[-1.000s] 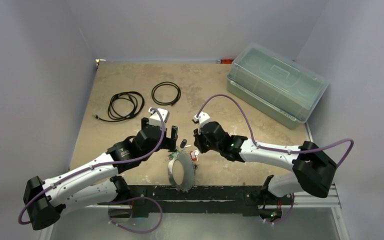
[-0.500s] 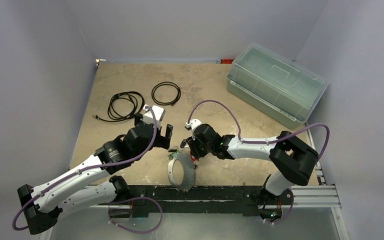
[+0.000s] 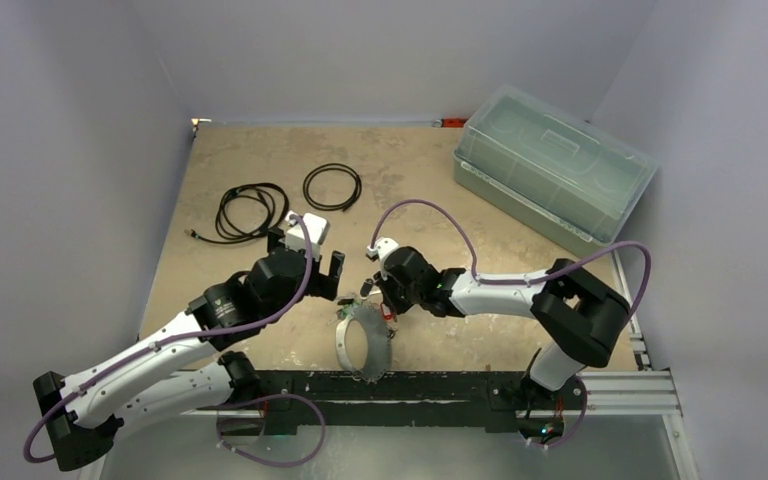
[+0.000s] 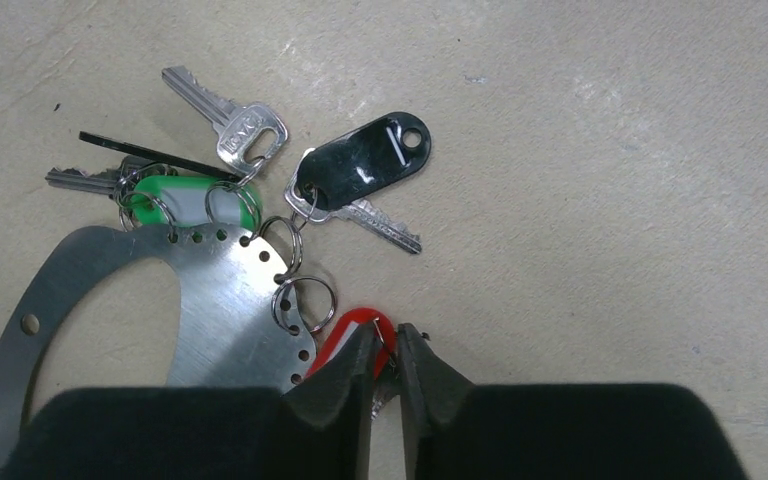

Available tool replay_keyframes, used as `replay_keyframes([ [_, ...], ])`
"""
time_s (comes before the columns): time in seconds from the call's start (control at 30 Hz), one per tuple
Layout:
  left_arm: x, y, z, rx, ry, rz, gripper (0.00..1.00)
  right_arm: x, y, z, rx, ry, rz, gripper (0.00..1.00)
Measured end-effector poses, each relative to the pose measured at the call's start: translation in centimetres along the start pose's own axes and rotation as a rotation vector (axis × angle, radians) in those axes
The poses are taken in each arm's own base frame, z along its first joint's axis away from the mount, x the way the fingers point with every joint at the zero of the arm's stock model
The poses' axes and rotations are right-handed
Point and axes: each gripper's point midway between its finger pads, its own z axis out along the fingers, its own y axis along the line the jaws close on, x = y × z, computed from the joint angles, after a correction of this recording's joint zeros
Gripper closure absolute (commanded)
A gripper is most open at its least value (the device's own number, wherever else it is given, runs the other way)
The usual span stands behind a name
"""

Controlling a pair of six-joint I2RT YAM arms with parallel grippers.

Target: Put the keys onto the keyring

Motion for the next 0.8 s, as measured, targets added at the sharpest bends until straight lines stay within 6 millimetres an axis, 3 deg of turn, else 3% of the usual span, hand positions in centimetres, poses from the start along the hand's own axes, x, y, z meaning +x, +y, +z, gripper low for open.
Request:
replay_keyframes([
  [0.03,0.0,0.0,0.0,0.000,-0.002,-0.001,0.08,0.0,0.0,0.0,-0.001,0.000,-0.003,0.99],
  [0.07,-0.1,0.0,0.0,0.001,-0.003,-0.001,0.08,0.0,0.0,0.0,-0.001,0.000,-0.006,1.00],
  [0.37,-0.1,0.0,-0.1,0.001,-0.004,-0.002,0.08,-1.1,0.1,-1.3,-0.006,-0.033,-0.009,1.00],
  [0.63,0.1,-0.1,0.0,0.010,-0.006,-0.005,0.09,-6.6,0.0,-7.7,0.011,-0.231,0.007,1.00],
  [0.8,1.4,-0.9,0.9,0.014,0.048,-0.035,0.11,-8.3,-0.3,-9.9,0.024,-0.313,0.031,1.00],
])
